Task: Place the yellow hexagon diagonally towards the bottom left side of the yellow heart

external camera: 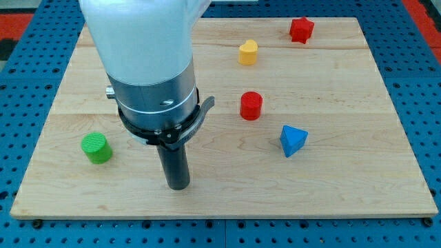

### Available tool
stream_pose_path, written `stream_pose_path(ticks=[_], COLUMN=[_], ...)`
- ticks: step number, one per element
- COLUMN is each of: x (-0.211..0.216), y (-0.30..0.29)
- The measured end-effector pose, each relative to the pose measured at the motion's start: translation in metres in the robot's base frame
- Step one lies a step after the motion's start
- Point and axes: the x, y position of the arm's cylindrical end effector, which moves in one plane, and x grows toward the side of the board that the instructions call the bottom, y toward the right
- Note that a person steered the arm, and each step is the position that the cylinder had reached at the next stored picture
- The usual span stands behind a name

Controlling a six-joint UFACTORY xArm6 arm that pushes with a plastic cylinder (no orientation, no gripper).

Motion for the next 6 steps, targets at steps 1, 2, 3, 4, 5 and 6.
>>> stream_pose_path(ticks=[1, 2, 3, 4, 5, 6], x=[-0.004, -0.031, -0.076, -0.081, -0.087, -0.095], y=[-0.002, -0.049, -0.027, -0.002, 0.005, 0.005])
